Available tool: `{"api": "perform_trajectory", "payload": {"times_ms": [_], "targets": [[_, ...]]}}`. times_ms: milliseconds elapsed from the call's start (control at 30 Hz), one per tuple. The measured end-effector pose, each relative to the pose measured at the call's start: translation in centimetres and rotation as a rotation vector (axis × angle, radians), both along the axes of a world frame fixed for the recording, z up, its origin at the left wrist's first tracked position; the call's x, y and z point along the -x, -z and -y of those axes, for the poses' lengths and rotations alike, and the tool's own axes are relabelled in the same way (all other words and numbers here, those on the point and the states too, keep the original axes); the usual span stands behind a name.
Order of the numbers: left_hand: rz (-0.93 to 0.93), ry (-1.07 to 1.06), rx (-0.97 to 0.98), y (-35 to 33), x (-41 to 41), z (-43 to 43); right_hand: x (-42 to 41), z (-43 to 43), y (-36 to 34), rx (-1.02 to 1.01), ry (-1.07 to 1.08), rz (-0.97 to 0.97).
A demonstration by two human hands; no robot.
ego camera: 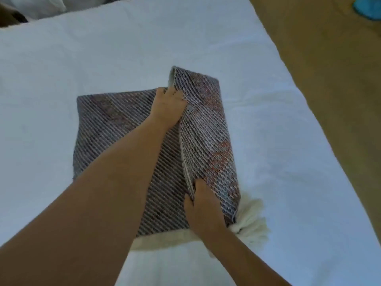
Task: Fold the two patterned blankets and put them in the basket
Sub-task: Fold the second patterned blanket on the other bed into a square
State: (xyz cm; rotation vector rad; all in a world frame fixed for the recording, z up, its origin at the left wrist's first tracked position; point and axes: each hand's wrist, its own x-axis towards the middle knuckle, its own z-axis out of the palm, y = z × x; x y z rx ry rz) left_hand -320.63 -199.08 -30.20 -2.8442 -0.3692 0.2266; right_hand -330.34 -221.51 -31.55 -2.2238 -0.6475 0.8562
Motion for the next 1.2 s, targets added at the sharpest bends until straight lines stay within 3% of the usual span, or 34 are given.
{"api": "perform_trajectory", "payload": {"times_ms": [100, 267, 567, 833, 1000, 1200], "targets": [[-0.040, -0.033, -0.015, -0.5, 5.8, -5.1, 5.7, -4.8, -0.1, 0.006, -0.005, -0.006], [-0.037, -0.075, 0.119, 0.5, 13.0, -12.9, 13.9, -13.8, 0.0, 0.021, -0.039, -0.072], [0.022, -0.003, 0.268, 3.6, 19.9, -22.2, 19.8, -22.2, 1.1, 0.089, -0.066, -0.027], [0.097, -0.154, 0.485, 5.7, 23.7, -25.9, 24.0, -25.8, 2.4, 0.168, -0.052, -0.079], [-0.055, -0.300, 0.589, 7.6, 26.2, -26.6, 24.7, -26.7, 4.1, 0.158, -0.002, -0.199], [-0.028, -0.335, 0.652, 9.1, 27.1, -25.3, 25.0, -25.9, 5.8, 0.243, -0.138, -0.139]]}}
